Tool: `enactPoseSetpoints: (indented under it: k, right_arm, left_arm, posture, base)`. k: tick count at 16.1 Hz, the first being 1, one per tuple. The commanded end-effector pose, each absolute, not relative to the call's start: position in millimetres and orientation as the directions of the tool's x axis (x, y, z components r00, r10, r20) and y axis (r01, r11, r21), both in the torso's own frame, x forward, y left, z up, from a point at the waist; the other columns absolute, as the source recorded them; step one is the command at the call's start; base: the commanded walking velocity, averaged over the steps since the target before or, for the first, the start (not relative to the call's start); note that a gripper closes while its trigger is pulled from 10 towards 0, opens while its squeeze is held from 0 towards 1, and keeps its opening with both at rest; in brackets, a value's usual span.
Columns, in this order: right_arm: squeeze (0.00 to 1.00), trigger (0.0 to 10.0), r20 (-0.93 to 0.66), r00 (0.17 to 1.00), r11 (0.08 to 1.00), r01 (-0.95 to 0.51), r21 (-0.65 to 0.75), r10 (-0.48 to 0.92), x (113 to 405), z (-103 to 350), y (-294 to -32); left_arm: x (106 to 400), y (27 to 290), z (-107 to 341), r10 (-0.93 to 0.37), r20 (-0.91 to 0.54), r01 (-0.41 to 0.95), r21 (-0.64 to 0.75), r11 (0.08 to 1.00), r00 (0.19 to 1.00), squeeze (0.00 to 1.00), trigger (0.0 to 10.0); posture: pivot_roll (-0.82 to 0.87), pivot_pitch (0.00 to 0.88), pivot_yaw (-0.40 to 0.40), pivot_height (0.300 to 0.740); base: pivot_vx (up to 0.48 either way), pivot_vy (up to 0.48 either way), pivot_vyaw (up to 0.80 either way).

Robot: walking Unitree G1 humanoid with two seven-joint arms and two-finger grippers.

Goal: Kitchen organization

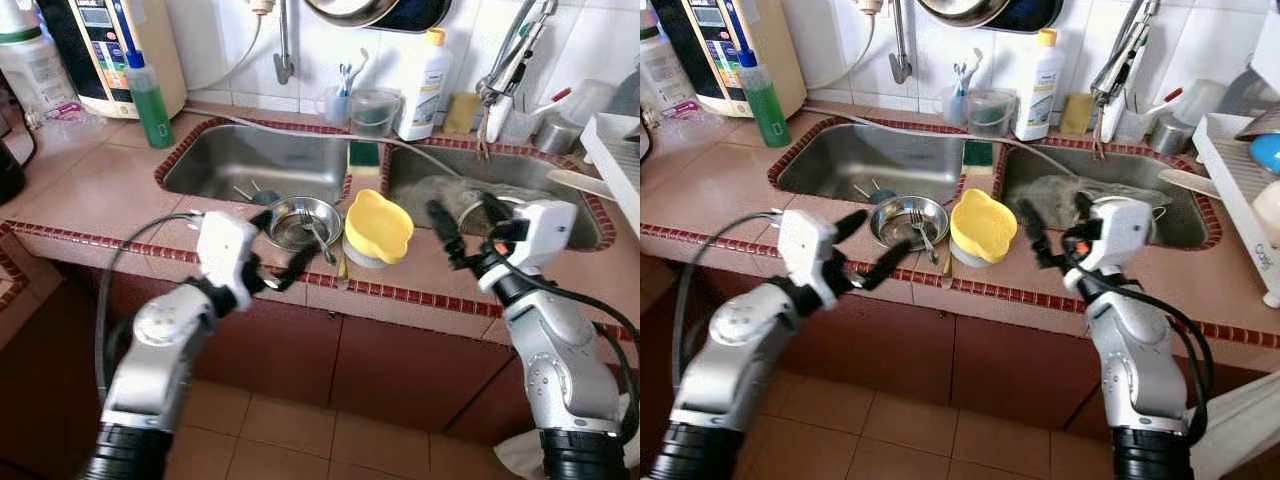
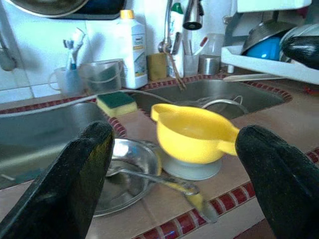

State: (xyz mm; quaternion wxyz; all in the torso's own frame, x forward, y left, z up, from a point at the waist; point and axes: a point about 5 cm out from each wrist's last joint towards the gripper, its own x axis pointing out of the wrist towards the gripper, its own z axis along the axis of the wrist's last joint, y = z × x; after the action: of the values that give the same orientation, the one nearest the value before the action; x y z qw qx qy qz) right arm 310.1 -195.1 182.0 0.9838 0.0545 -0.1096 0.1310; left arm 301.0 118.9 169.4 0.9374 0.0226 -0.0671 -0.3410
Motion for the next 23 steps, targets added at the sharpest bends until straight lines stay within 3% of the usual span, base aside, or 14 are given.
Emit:
enactPoseSetpoints:
  k: [1, 11, 15, 18, 23]
  right_arm:
    - [0.0, 10.0, 0.24, 0.948, 0.97, -0.232, 0.075, 0.209, 313, 185, -199]
    - [0.0, 10.0, 0.184, 0.972, 0.99, -0.14, -0.025, 0.142, 332, 178, -220]
    - [0.0, 10.0, 0.162, 0.967, 0.98, -0.186, -0.072, 0.196, 341, 183, -219]
    - [0.0, 10.0, 0.131, 0.944, 0.95, -0.288, -0.12, 0.302, 345, 187, -209]
    - [0.0, 10.0, 0.152, 0.926, 0.938, -0.341, -0.063, 0.346, 371, 215, -208]
  left_arm:
    - [300, 110, 177, -0.657, 0.127, 0.643, 0.135, 0.753, 0.743, 0.0, 10.0]
    - [293, 72, 172, -0.659, 0.082, 0.624, 0.25, 0.74, 0.748, 0.0, 10.0]
    - [293, 73, 185, -0.636, 0.097, 0.604, 0.232, 0.763, 0.766, 0.0, 10.0]
    - [283, 75, 198, -0.629, 0.123, 0.596, 0.222, 0.772, 0.768, 0.0, 10.0]
    - [265, 68, 214, -0.629, 0.145, 0.603, 0.189, 0.775, 0.764, 0.0, 10.0]
  posture:
    - [-0.14, 0.0, 0.016, 0.74]
    - [-0.15, 0.0, 0.03, 0.74]
    - [-0.13, 0.063, 0.012, 0.74]
    - [-0.11, 0.172, 0.001, 0.74]
    - [-0.09, 0.315, -0.007, 0.74]
  base:
    - [0.0, 0.0, 0.0]
    - [0.0, 0.0, 0.0]
    - [0.0, 0.0, 0.0]
    - [0.0, 0.0, 0.0]
    - [0.0, 0.0, 0.0]
